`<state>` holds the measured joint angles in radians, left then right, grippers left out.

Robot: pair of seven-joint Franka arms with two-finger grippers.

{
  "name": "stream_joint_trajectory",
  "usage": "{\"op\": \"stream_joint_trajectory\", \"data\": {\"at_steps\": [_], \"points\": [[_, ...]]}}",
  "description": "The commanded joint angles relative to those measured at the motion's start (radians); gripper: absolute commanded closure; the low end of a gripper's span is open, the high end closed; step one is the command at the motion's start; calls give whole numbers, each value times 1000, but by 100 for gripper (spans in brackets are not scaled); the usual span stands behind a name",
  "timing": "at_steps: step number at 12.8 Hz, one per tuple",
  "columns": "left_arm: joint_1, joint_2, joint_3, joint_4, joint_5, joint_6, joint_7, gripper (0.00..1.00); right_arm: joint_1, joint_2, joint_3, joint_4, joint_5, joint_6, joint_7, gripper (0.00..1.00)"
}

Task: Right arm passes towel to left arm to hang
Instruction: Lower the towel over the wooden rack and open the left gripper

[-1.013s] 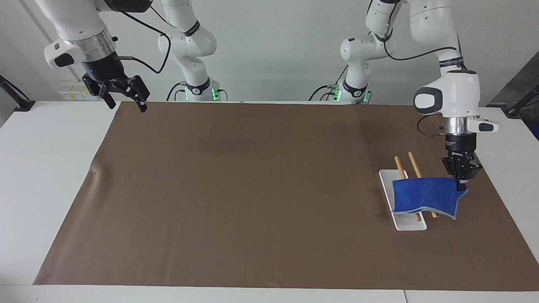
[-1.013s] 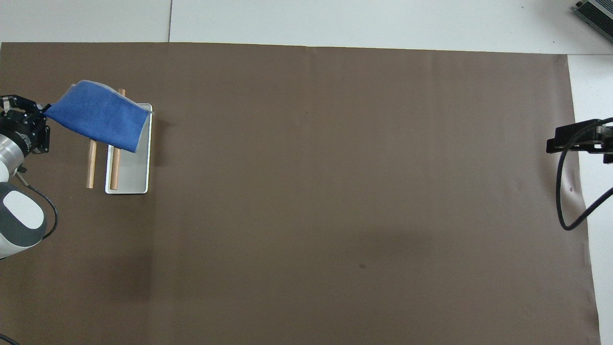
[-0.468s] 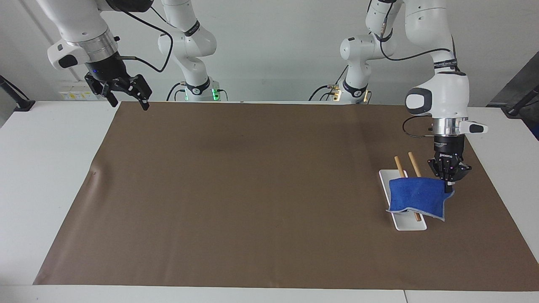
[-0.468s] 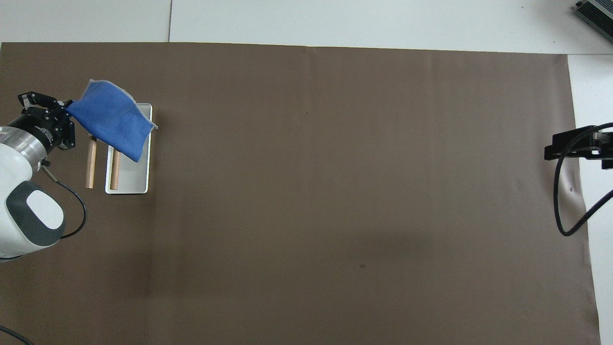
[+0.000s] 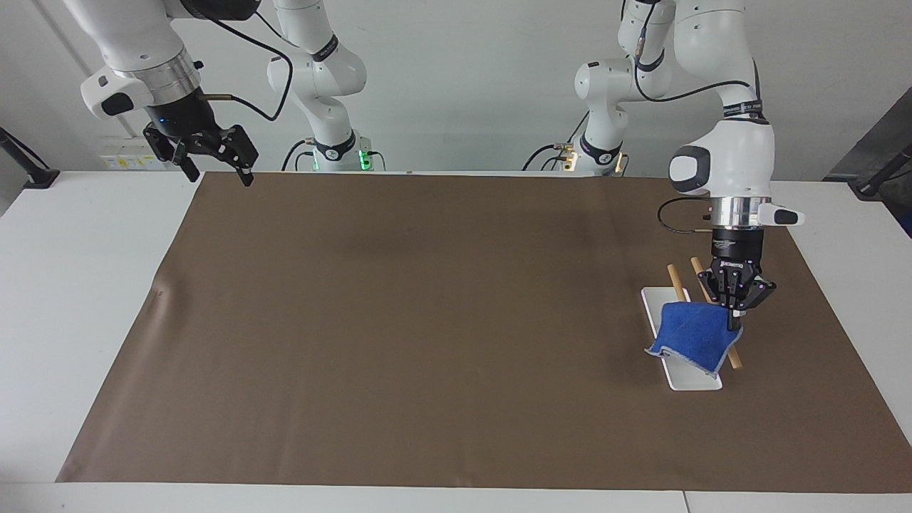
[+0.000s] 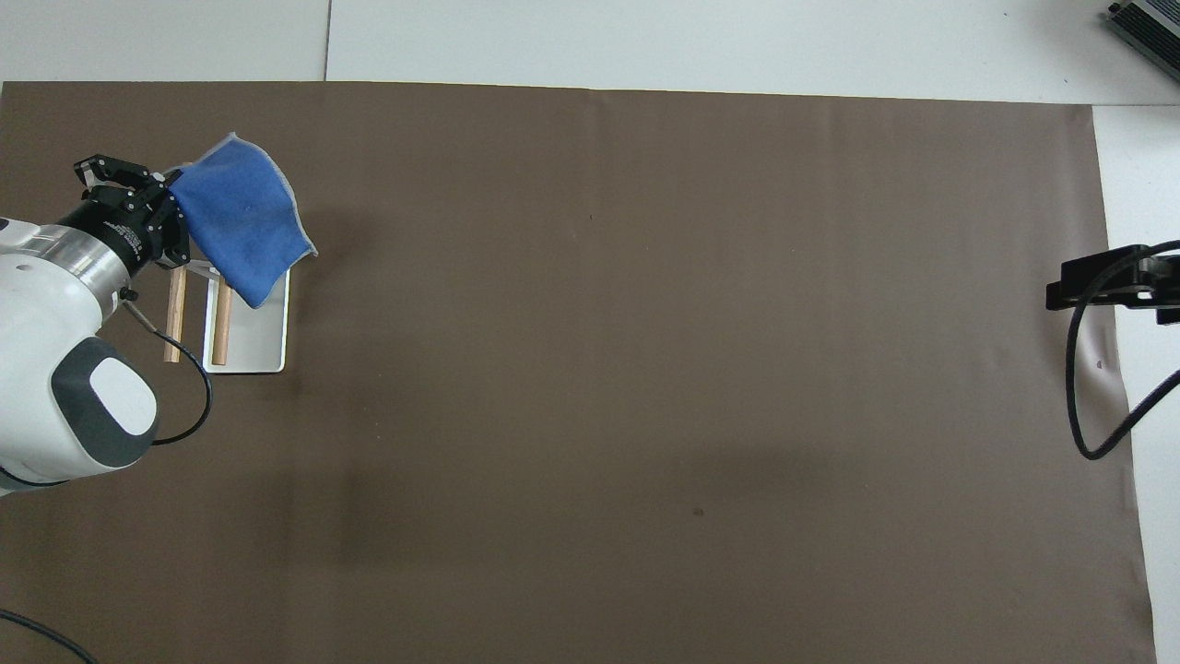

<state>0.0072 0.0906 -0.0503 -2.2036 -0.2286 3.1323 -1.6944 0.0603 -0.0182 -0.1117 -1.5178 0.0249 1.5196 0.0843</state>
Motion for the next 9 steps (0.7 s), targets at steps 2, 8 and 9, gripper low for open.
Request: {"op": "stream_joint_trajectory", "data": {"at_steps": [2,8,9], "points": [[56,20,10,30,2,0,-13,100,0,-12,6,-8,-23,-9,-23,0],[115,1,10,-12,0,-73,-108,100,-2,-20,6,-24,-20,-9,-37,0],[135,1,10,-13,2,-75,-105,100,-4,-22,4,-28,-19,-7,-49,0]]}}
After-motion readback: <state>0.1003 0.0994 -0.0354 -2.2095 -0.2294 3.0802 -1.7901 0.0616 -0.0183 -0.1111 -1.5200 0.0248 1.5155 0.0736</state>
